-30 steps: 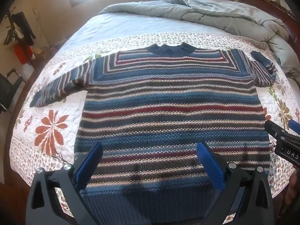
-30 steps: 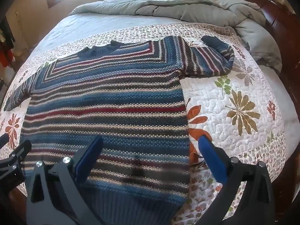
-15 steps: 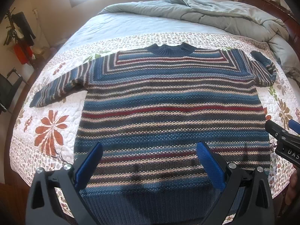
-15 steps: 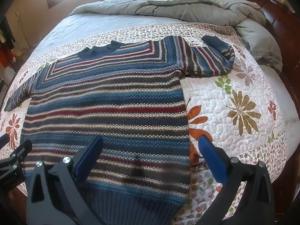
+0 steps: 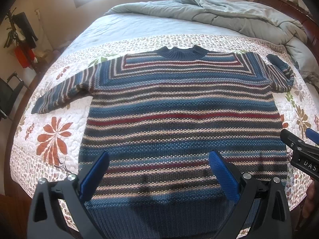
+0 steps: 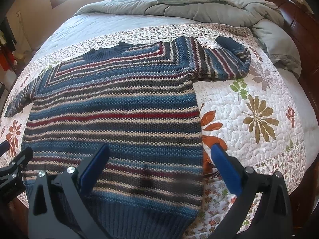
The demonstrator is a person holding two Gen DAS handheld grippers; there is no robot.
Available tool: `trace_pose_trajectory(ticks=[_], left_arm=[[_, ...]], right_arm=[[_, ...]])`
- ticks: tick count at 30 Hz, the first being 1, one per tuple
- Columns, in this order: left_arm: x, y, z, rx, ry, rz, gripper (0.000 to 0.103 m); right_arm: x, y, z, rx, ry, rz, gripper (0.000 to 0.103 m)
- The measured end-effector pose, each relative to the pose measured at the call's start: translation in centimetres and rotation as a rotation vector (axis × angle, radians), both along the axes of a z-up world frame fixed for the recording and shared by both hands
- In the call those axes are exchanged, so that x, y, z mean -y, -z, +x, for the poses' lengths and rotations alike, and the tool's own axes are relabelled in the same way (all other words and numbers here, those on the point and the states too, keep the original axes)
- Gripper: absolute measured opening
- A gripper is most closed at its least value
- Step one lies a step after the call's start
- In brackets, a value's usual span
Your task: Fold small clothes
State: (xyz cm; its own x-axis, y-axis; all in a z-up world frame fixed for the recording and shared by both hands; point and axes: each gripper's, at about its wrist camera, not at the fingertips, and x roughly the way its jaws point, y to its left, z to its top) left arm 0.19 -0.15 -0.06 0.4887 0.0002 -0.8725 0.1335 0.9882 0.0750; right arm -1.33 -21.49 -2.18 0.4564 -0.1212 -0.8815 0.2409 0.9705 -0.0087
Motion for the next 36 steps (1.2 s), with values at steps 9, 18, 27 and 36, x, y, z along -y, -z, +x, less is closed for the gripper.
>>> trace_pose_trajectory(ticks=[9, 18, 27, 36], left_arm=[[0.0, 0.0, 0.0, 0.001, 0.000, 0.001, 0.100], [0.3, 0.1, 0.0, 0.001, -0.001, 0.000, 0.100], [1.4, 1.2, 1.4, -0.030, 0.012, -0.009, 0.100], [9.3, 2.3, 9.1, -0.069, 0.068, 0.000, 0.100]], right_arm=[[0.3, 0.2, 0.0, -0.003, -0.001, 0.003, 0.101], [0.4, 0.2, 0.0, -0.002, -0.002, 0.002, 0.101], [1.8, 0.4, 1.1, -0.013, -0.029, 0.008, 0.101], [12.1, 0.0, 7.9, -0.026, 0.032, -0.004, 0.101]])
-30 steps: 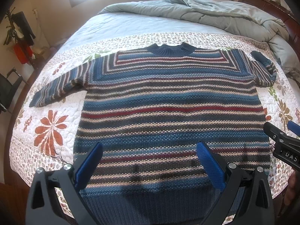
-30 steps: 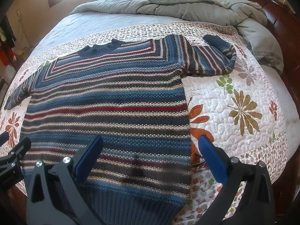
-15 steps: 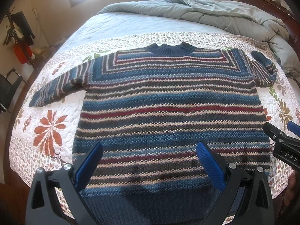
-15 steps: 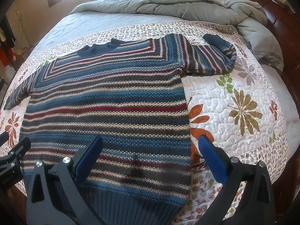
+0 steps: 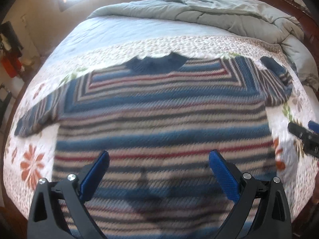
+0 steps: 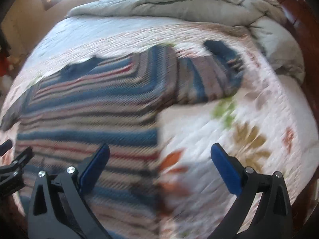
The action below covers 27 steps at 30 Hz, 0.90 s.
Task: Fold small clothes
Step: 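Grasp a sleeve cuff with the right gripper and fold it across the body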
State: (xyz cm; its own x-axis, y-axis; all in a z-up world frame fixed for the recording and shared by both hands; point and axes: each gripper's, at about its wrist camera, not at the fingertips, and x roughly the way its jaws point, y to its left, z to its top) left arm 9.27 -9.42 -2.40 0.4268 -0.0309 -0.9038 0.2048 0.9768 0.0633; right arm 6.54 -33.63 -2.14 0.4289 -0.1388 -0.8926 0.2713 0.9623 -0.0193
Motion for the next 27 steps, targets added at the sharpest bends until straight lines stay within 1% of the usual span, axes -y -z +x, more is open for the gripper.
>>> trace_pose_trajectory(ticks=[1, 3, 5, 7, 10, 12, 13, 14, 16, 20, 21, 22, 23, 24, 25, 26, 27], left_arm=[[0.8, 0.1, 1.0, 0.021, -0.001, 0.015, 0.100], [3.3, -0.1, 3.6, 0.050, -0.001, -0.003, 0.100], [5.8, 0.5, 6.0, 0.053, 0.011, 0.004, 0.100], [8.1, 1.0, 7.6, 0.055, 0.024, 0.021, 0.100], [11.1, 2.8, 9.6, 0.038, 0.057, 0.041, 0.100], [12.4, 3.5, 10.5, 0.009, 0.070, 0.013, 0.100], [13.0, 3.4, 10.6, 0.002, 0.073, -0.014, 0.100], [13.4, 3.9, 10.9, -0.003, 0.075, -0.019, 0.100], [14.0, 4.3, 11.1, 0.004, 0.079, -0.017, 0.100], [14.5, 5.6, 11.6, -0.007, 0.075, -0.001, 0.100], [14.6, 5.9, 11.7, -0.010, 0.074, 0.004, 0.100], [14.5, 6.1, 11.7, -0.014, 0.074, 0.008, 0.100], [14.4, 6.3, 11.7, -0.016, 0.074, 0.013, 0.100], [14.3, 6.4, 11.6, -0.017, 0.074, 0.021, 0.100], [14.1, 6.6, 11.6, -0.017, 0.074, 0.028, 0.100], [13.8, 6.6, 11.6, -0.015, 0.071, 0.030, 0.100], [13.6, 6.6, 11.6, -0.013, 0.068, 0.034, 0.100]], right_arm=[[1.3, 0.0, 0.9, 0.003, 0.013, 0.000, 0.101], [4.9, 0.1, 3.5, 0.006, 0.062, 0.004, 0.101], [8.3, 0.5, 6.2, 0.012, 0.094, 0.007, 0.101], [12.0, 1.4, 9.2, -0.007, 0.141, -0.022, 0.101], [16.3, 2.4, 12.0, -0.004, 0.199, -0.090, 0.101], [19.2, 3.4, 13.4, -0.022, 0.222, -0.102, 0.101], [20.4, 4.2, 14.0, -0.043, 0.227, -0.091, 0.101], [21.6, 5.2, 14.6, -0.068, 0.236, -0.077, 0.101], [23.0, 6.5, 15.1, -0.092, 0.237, -0.062, 0.101], [23.7, 8.3, 15.8, -0.115, 0.234, -0.066, 0.098], [23.8, 8.4, 15.7, -0.104, 0.227, -0.054, 0.077], [23.6, 8.6, 15.7, -0.107, 0.218, -0.039, 0.044], [23.9, 8.9, 16.0, -0.119, 0.202, 0.019, 0.038], [24.1, 9.1, 16.0, -0.118, 0.205, 0.050, 0.031], [24.3, 8.8, 15.9, -0.098, 0.211, 0.058, 0.015], [24.3, 8.5, 15.8, -0.085, 0.210, 0.064, 0.011], [24.4, 8.2, 15.6, -0.071, 0.207, 0.088, 0.010]])
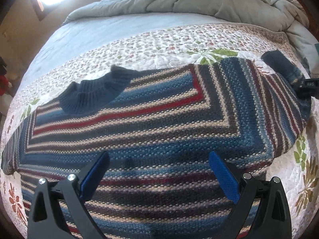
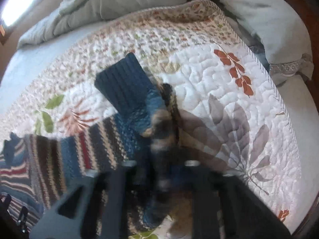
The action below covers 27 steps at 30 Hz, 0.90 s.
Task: Fold small clothes
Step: 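Grasp a sleeve cuff with the right gripper and fold it across the body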
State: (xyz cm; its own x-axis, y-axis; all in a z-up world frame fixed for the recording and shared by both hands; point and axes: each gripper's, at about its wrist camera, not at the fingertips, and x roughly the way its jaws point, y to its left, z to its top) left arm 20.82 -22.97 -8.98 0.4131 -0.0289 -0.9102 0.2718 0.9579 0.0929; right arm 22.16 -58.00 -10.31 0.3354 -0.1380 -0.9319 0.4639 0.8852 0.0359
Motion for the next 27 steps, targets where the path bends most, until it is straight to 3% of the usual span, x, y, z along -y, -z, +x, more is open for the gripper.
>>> trace_pose_trajectory(ticks=[5, 8, 14, 18, 23, 24, 27], left_arm=[[-1.8, -0.5, -0.1, 0.012, -0.014, 0.015, 0.100], [-3.8, -1.1, -0.2, 0.014, -0.039, 0.012, 0.100], [-9.0, -2.1, -0.7, 0.017, -0.107, -0.005, 0.100], [-14.1, -2.8, -1.1, 0.029, -0.181, -0.010, 0.100], [-19.2, -2.7, -1.6, 0.030, -0.264, -0.005, 0.100], [-20.0, -2.5, -1.8, 0.025, -0.276, -0.003, 0.100], [-21.1, -2.0, -2.1, 0.003, -0.292, -0.013, 0.100]], right_arm=[[-1.5, -2.2, -1.1, 0.077, -0.015, 0.038, 0.009], [-4.0, -3.9, -1.2, 0.144, -0.066, 0.111, 0.009], [-13.8, -7.0, -0.6, 0.293, -0.259, 0.311, 0.008], [-21.1, -7.9, -0.3, 0.346, -0.415, 0.412, 0.008], [-29.3, -5.8, -0.6, 0.307, -0.543, 0.501, 0.009], [-30.9, -5.0, -0.6, 0.289, -0.562, 0.509, 0.014], [-33.1, -2.5, -0.8, 0.194, -0.569, 0.550, 0.045]])
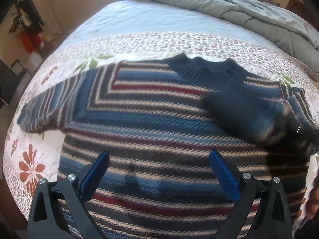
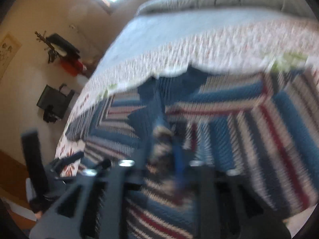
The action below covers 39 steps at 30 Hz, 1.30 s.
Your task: Fold small clothes
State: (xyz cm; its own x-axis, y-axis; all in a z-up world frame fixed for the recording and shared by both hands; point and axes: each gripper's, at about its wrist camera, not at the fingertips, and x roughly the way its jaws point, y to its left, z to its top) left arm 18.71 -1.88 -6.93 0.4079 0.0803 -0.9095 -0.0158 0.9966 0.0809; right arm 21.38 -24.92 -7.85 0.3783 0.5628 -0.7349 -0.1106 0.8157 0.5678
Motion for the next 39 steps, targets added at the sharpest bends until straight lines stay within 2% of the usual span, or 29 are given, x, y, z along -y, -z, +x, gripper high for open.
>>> trace_pose_trajectory(ticks=[4, 7, 10, 12, 14, 15, 18, 22, 24, 26, 29, 31, 33, 34, 36, 39], left_arm=[[0.2, 0.2, -0.3, -0.012, 0.006, -0.024, 0.100], [1.4, 0.5, -0.1, -0.028, 0.018, -0.052, 0.100], [3.0, 0.9, -0.2, -0.050, 0.032, -0.095, 0.100], [4.1, 1.1, -0.7, -0.069, 0.024, -0.107, 0.100], [4.5, 1.3, -1.5, -0.083, 0.004, -0.113, 0.100], [4.5, 1.5, -2.0, -0.094, -0.015, -0.150, 0.100], [4.6, 1.9, -2.3, -0.107, -0.042, -0.234, 0.100], [5.9, 2.3, -0.8, -0.089, -0.059, -0.175, 0.100], [6.5, 2.7, 0.1, -0.104, -0.063, -0.137, 0.100], [6.7, 2.9, 0.7, -0.117, -0.067, -0.137, 0.100], [6.6, 2.9, 1.0, -0.111, -0.086, -0.129, 0.100], [6.5, 3.1, 1.0, -0.116, -0.102, -0.109, 0.092], [6.1, 3.3, 0.6, -0.115, -0.106, -0.154, 0.067], [5.9, 3.3, 0.5, -0.118, -0.106, -0.177, 0.060], [5.7, 3.4, 0.2, -0.125, -0.104, -0.215, 0.035], [5.8, 3.2, -0.4, -0.125, -0.095, -0.202, 0.030]], right_arm=[[1.1, 0.2, -3.2, 0.013, 0.042, -0.005, 0.046], [3.6, 0.1, -6.7, 0.011, 0.134, 0.009, 0.047], [7.4, -0.1, -10.4, 0.042, 0.239, 0.146, 0.052], [9.1, 0.1, -12.2, 0.078, 0.309, 0.180, 0.055], [9.8, 0.3, -12.1, 0.035, 0.343, 0.105, 0.055], [9.9, 0.2, -11.9, 0.031, 0.338, 0.071, 0.055], [9.1, -0.7, -11.7, 0.070, 0.321, 0.051, 0.055], [6.4, -0.8, -11.8, 0.088, 0.252, 0.007, 0.055], [5.6, -0.6, -11.8, 0.082, 0.231, -0.051, 0.055], [5.6, -0.7, -11.5, 0.086, 0.235, -0.083, 0.055], [5.8, -0.4, -11.6, 0.079, 0.241, -0.081, 0.055], [5.6, -0.1, -11.4, 0.067, 0.240, -0.094, 0.055], [5.5, 0.2, -11.4, 0.056, 0.241, -0.126, 0.055], [5.5, 0.4, -11.3, 0.049, 0.242, -0.134, 0.055], [5.6, 0.6, -11.2, 0.032, 0.247, -0.137, 0.055], [5.9, 0.8, -11.2, 0.015, 0.254, -0.132, 0.056]])
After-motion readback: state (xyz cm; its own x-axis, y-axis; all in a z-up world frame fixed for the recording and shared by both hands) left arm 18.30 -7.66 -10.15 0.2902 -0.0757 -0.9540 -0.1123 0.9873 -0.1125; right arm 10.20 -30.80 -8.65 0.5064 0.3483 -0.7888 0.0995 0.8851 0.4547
